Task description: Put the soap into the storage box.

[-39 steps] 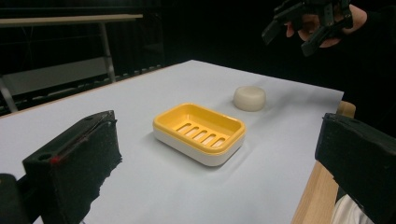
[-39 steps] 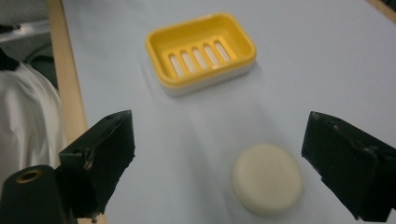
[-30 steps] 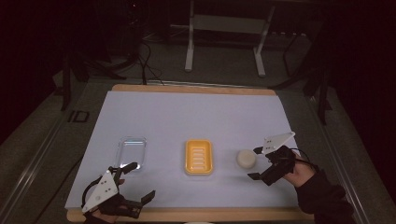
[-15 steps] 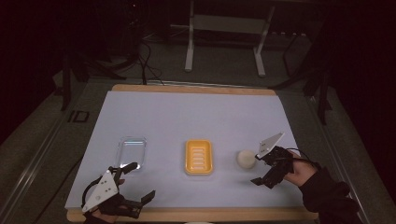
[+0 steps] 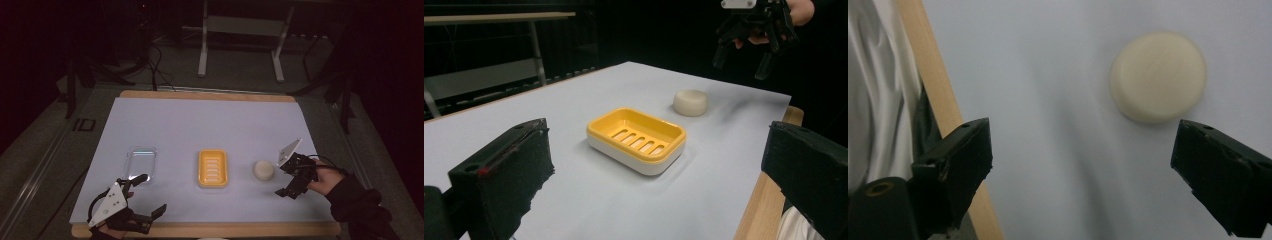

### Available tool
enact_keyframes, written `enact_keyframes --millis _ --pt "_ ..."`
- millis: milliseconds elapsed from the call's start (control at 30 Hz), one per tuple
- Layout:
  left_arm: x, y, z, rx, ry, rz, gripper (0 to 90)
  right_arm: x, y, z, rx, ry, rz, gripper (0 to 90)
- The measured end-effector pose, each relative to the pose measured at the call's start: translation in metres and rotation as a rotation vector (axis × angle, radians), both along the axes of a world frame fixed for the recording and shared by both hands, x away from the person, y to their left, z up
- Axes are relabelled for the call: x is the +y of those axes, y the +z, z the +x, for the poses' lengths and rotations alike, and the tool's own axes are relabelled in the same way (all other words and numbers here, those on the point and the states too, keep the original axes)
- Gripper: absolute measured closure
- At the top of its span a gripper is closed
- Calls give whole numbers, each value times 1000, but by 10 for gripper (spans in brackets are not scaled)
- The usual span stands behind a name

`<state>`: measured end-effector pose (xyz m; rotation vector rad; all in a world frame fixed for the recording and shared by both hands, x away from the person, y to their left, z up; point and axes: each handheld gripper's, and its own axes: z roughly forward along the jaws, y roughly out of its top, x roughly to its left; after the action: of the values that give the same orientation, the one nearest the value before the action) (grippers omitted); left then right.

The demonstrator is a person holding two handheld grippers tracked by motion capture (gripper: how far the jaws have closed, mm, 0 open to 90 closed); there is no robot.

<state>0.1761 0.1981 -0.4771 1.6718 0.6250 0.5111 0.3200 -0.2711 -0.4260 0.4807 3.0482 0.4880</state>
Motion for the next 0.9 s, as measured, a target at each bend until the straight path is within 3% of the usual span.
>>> enact_keyframes --millis 100,333,433,767,900 --pt "0 0 0 -1 0 1 1 -1 -1 2 16 3 -33 94" --pt "0 0 0 -1 0 0 1 0 -9 6 67 -20 -167 95" --pt "0 0 0 -1 0 0 1 0 -9 8 104 -22 -194 98" --pt "0 0 0 0 0 2 1 -5 -9 20 102 -50 -245 97" --pt "0 0 0 1 0 1 1 -7 -14 27 151 -57 -296 98"
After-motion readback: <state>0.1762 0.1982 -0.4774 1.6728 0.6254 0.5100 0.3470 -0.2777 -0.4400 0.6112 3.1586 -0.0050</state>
